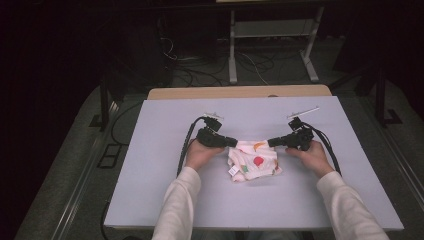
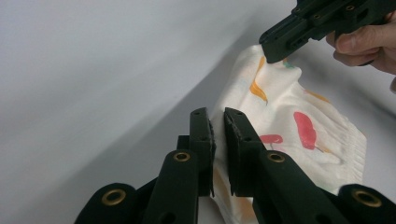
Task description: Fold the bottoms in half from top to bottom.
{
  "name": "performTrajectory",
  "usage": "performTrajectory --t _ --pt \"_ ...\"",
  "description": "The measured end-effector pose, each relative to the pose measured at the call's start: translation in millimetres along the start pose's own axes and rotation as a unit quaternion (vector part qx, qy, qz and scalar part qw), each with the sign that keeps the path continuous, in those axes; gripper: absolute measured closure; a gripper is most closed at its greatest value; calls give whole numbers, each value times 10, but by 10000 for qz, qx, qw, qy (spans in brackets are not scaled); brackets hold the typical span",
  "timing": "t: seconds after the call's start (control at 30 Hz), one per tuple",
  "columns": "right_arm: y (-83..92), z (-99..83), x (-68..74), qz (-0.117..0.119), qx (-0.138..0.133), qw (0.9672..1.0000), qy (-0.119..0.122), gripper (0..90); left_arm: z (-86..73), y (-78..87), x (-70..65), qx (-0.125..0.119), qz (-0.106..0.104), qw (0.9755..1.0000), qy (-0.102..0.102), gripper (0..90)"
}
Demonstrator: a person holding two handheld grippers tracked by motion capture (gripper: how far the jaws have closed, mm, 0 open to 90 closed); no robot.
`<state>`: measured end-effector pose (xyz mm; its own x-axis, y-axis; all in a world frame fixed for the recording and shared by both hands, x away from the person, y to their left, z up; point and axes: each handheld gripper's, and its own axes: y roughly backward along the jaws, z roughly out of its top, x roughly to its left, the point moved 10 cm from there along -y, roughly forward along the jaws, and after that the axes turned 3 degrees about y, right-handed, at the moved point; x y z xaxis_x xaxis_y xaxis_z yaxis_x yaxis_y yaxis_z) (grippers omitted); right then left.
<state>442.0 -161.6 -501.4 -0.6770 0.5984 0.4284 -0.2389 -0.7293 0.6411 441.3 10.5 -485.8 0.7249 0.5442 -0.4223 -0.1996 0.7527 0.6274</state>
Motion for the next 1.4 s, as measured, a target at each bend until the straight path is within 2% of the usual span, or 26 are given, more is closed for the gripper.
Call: performTrajectory --t 0.27,0.5,0.7,0.9,1.3,1.4 --pt "-64 122 71 -64 3 10000 53 864 27 89 97 -40 64 10000 -43 812" --pt "-78 201 59 -191 -35 9998 48 865 108 99 174 -90 113 9999 -81 812" --pt "-132 269 -3 -327 -104 9994 -5 865 196 73 267 -38 203 9998 -71 813" --pt "-156 352 -49 -343 -202 9992 -85 865 293 98 352 -34 257 9996 -96 813" --pt "-192 553 -139 -538 -312 9981 -26 864 422 85 522 -235 415 9988 -100 812" --pt "-214 577 -174 -603 -319 9977 -40 865 445 67 556 -348 456 9983 -109 812"
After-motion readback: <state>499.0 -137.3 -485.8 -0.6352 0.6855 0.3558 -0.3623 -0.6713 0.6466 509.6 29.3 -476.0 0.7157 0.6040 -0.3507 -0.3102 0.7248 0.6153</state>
